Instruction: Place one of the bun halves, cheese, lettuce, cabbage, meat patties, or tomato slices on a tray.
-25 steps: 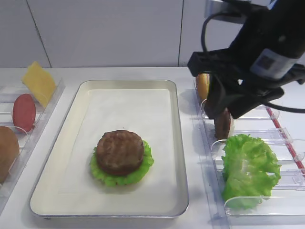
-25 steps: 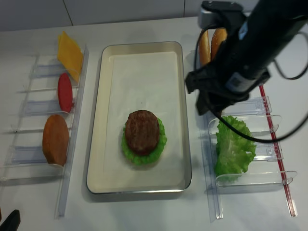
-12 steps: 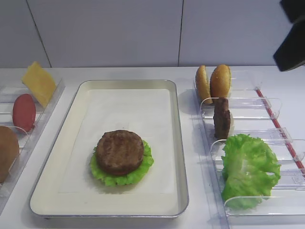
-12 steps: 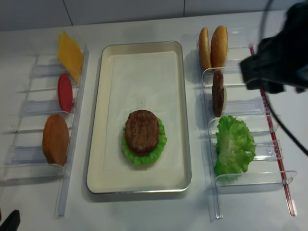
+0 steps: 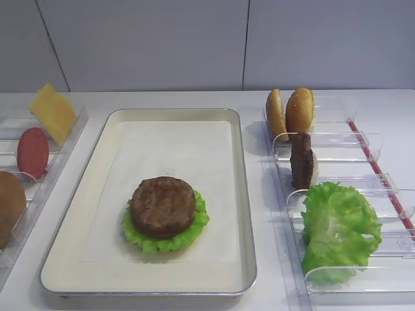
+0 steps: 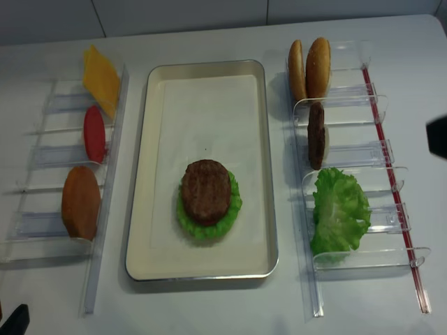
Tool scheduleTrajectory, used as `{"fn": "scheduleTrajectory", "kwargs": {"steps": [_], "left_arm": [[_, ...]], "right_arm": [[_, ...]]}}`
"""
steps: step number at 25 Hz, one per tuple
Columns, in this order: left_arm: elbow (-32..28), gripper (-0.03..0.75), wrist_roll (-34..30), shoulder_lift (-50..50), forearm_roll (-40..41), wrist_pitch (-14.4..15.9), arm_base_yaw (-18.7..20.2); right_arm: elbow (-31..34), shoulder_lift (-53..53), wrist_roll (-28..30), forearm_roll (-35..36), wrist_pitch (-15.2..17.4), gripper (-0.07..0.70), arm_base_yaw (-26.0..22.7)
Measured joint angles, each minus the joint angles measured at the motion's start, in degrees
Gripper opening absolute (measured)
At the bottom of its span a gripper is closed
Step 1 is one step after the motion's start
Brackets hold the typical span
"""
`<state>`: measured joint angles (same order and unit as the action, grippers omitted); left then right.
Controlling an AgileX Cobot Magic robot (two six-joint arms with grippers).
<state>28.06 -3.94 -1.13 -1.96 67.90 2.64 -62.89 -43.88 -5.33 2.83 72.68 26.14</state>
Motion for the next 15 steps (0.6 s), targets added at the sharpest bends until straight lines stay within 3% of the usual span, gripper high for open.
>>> {"fn": "scheduleTrajectory", "kwargs": {"steps": [15], "left_arm": [[0.0, 0.274, 0.0, 0.0, 0.0, 0.0, 0.0]], "right_arm": [[15.1, 23.2, 2.1, -6.3, 0.5, 0.310, 0.0]]}}
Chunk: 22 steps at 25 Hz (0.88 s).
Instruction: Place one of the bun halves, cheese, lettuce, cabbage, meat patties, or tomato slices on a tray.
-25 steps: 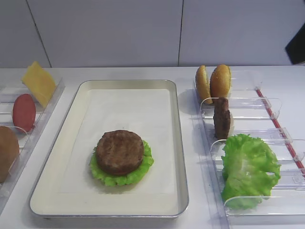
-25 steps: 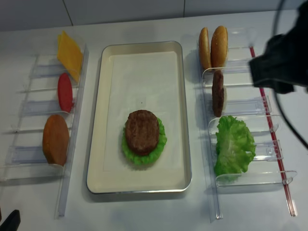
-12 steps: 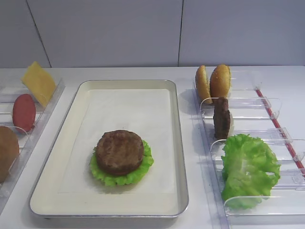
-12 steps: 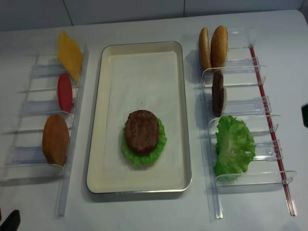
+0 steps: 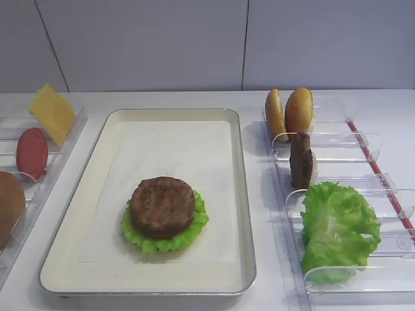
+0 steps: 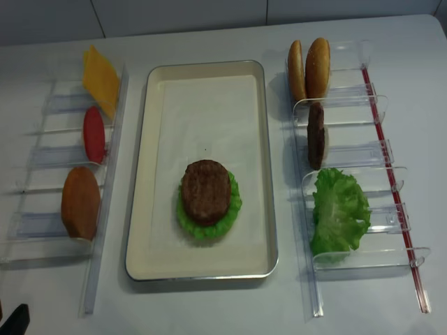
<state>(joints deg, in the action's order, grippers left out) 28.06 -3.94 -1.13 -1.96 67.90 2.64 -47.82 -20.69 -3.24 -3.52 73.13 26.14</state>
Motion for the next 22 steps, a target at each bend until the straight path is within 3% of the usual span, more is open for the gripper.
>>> {"fn": "scheduleTrajectory", "kwargs": {"steps": [5, 16, 22], "left_arm": [[0.0, 0.274, 0.0, 0.0, 0.0, 0.0, 0.0], [0.0, 0.274, 0.0, 0.0, 0.0, 0.0, 0.0], [0.0, 0.274, 0.0, 0.0, 0.1, 0.0, 0.0]], "right_arm": [[2.2, 6.7, 0.1, -2.9, 0.1, 0.298, -0.9], [11.6, 21.4, 5.4, -2.9, 0.1, 0.274, -13.6], [18.1, 21.8, 7.0, 1.3, -3.3, 0.267, -20.8]]}}
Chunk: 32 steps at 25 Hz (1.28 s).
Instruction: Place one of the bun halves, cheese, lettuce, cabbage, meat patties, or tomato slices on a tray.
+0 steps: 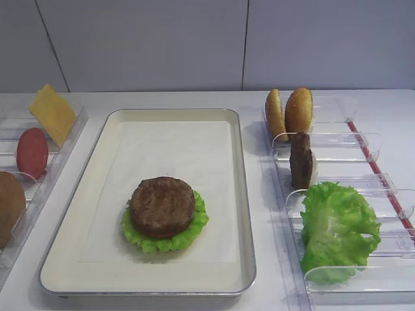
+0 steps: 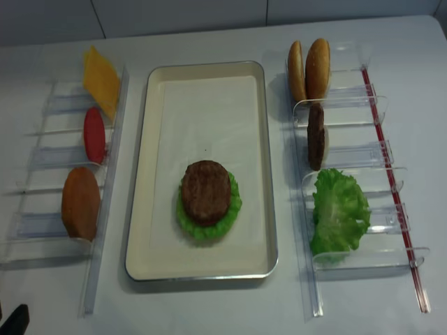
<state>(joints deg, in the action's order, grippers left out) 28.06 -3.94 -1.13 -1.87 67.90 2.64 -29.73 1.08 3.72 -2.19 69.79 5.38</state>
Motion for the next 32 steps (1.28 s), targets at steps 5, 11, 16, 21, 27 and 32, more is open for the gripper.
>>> {"fn": "scheduleTrajectory", "kwargs": {"steps": [5, 11, 16, 21, 27, 32], "left_arm": [[0.0, 0.274, 0.0, 0.0, 0.0, 0.0, 0.0], [0.0, 0.274, 0.0, 0.0, 0.0, 0.0, 0.0], [0.0, 0.274, 0.0, 0.0, 0.0, 0.0, 0.0], [0.0, 0.274, 0.0, 0.0, 0.0, 0.0, 0.0], [0.0, 0.274, 0.0, 0.0, 0.0, 0.0, 0.0], [0.0, 0.274, 0.0, 0.0, 0.0, 0.0, 0.0]], "right_arm": [[2.1, 0.0, 3.6, 3.6, -3.2, 0.253, -3.6], [2.7, 0.0, 4.0, 4.0, -4.1, 0.251, -4.5], [2.7, 0.0, 4.0, 4.0, -4.1, 0.251, -4.5], [2.7, 0.0, 4.0, 4.0, -4.1, 0.250, -4.5], [2.7, 0.0, 4.0, 4.0, -4.1, 0.233, -4.5], [2.7, 0.0, 4.0, 4.0, -4.1, 0.195, -4.5]]}}
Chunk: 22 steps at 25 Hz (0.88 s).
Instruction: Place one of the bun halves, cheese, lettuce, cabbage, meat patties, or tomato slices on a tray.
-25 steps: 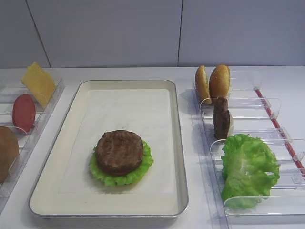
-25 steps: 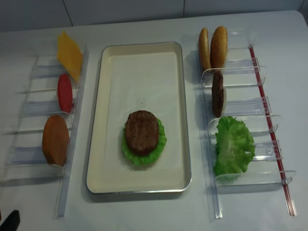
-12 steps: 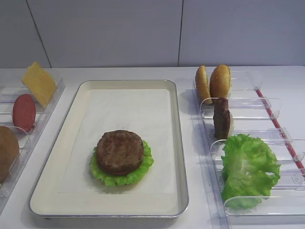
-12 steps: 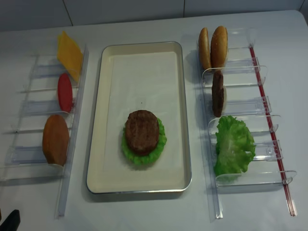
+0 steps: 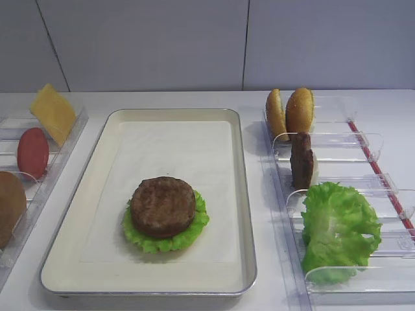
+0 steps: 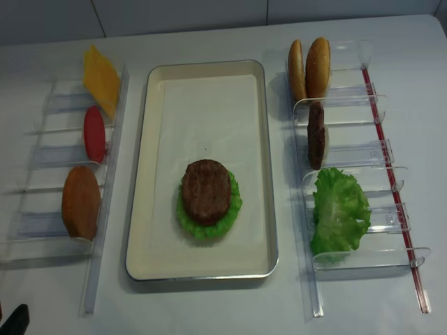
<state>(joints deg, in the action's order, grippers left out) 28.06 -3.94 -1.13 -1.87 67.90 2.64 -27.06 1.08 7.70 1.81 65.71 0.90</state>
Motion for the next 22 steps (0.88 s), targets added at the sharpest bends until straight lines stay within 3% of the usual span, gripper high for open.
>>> {"fn": "scheduleTrajectory", "kwargs": {"steps": [10, 22], "left_arm": [[0.0, 0.274, 0.0, 0.0, 0.0, 0.0, 0.0], [0.0, 0.266, 0.0, 0.0, 0.0, 0.0, 0.0]], "right_arm": [[0.0, 0.0, -0.1, 0.0, 0.0, 0.113, 0.0], [0.0, 0.0, -0.3, 0.0, 0.0, 0.103, 0.0]]}}
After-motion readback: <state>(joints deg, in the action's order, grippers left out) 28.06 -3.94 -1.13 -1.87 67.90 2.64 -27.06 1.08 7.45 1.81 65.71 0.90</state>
